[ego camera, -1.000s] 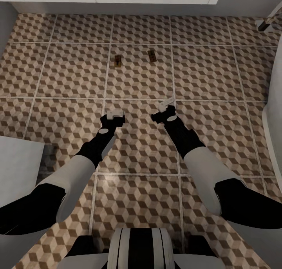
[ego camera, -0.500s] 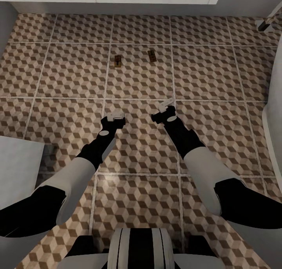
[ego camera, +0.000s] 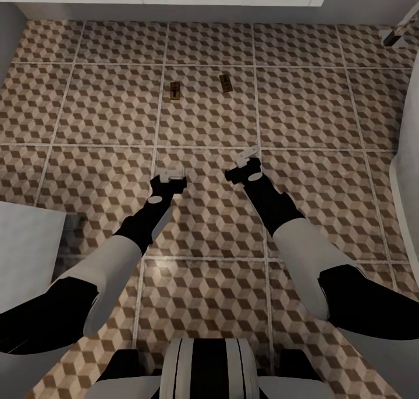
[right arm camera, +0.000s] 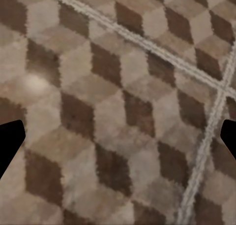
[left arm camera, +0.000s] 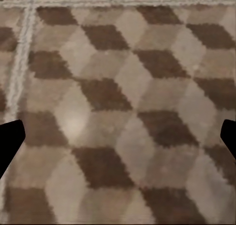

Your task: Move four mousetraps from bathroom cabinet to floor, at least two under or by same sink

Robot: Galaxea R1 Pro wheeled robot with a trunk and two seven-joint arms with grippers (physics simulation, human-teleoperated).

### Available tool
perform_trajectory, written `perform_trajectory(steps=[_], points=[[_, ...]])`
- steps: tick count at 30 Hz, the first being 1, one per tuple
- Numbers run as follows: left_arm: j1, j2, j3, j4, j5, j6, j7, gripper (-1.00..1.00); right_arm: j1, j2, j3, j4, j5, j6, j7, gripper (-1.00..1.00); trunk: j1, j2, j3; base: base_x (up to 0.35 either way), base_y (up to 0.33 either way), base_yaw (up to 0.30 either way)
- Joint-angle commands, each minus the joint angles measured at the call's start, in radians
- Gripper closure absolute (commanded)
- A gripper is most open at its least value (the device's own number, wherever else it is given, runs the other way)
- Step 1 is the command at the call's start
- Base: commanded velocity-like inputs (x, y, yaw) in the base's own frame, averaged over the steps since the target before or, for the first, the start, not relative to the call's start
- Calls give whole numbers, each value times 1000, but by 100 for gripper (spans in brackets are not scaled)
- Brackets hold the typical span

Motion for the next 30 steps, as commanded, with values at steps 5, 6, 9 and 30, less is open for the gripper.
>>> perform_trajectory(steps=[5, 6, 9, 30], points=[[13, 1, -9, -2, 10, 2, 9, -100, 0, 0, 1, 0, 10, 7, 1, -100, 0, 0, 0, 0, 0, 0], [15, 1, -9, -2, 10, 1, 9, -100, 0, 0, 1, 0, 10, 7, 1, -100, 0, 0, 0, 0, 0, 0], [20, 1, -10, -3, 10, 0, 8, -100, 1, 0, 1, 1, 10, 7, 2, -100, 0, 0, 0, 0, 0, 0], [28, 1, -10, -2, 10, 1, 7, -100, 3, 0, 2, 3, 8, 7, 3, -100, -7, 3, 58, 0, 0, 0]])
